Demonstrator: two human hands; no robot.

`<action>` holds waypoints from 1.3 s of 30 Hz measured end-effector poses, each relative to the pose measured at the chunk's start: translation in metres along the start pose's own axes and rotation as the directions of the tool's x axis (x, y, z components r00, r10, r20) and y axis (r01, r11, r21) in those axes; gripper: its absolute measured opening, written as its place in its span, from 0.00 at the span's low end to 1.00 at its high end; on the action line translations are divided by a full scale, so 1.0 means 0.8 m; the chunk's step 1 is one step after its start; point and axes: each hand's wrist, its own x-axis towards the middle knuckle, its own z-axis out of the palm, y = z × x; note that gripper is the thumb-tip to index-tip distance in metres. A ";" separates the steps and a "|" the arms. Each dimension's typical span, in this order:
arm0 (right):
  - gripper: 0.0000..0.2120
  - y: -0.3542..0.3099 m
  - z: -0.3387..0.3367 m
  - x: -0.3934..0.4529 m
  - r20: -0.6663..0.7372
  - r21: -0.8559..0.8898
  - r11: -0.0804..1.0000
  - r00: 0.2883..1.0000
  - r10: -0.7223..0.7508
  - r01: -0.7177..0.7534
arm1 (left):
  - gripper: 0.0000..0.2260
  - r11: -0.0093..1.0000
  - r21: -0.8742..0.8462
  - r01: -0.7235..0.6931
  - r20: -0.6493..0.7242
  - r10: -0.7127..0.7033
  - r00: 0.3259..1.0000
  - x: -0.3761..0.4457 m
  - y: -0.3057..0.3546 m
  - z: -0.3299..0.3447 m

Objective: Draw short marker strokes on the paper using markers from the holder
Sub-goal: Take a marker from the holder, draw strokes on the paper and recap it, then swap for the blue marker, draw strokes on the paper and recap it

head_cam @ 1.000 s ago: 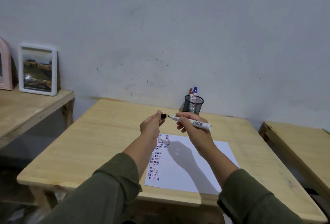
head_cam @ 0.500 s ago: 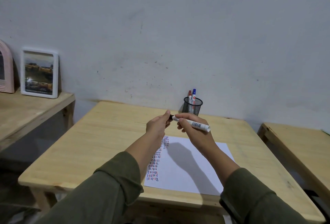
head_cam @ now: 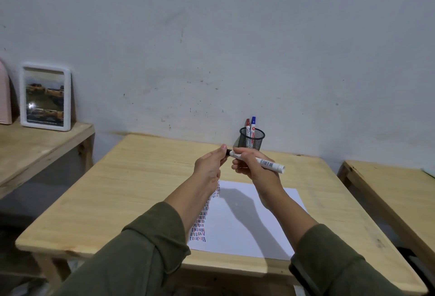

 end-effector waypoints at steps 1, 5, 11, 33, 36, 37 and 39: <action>0.08 -0.001 -0.005 0.001 0.052 0.000 1.000 0.999 0.012 -0.012 | 0.04 1.000 0.013 -0.025 -0.010 0.025 1.000 0.001 0.002 0.001; 0.20 -0.009 -0.030 0.013 0.266 0.148 0.980 0.960 0.089 -0.131 | 0.08 0.990 0.089 -0.112 -0.037 0.116 0.993 0.023 0.019 0.008; 0.10 -0.018 -0.053 0.049 0.180 0.029 0.988 0.973 0.143 -0.151 | 0.07 0.949 0.268 -0.164 0.190 0.115 0.975 0.057 0.044 0.049; 0.39 0.020 -0.121 0.286 -0.050 -0.733 0.676 0.984 -0.174 0.082 | 0.24 0.304 0.897 -0.322 0.259 0.229 0.938 0.228 0.010 0.099; 0.38 0.035 -0.122 0.289 -0.015 -0.781 0.623 0.995 -0.103 0.053 | 0.23 0.316 0.891 -0.326 0.259 0.235 0.937 0.234 0.006 0.097; 0.37 0.040 -0.122 0.290 -0.007 -0.792 0.609 0.997 -0.083 0.045 | 0.23 0.313 0.892 -0.326 0.257 0.242 0.935 0.236 0.006 0.097; 0.36 0.049 -0.121 0.290 0.003 -0.811 0.585 0.999 -0.051 0.032 | 0.23 0.307 0.894 -0.326 0.255 0.250 0.934 0.238 0.007 0.096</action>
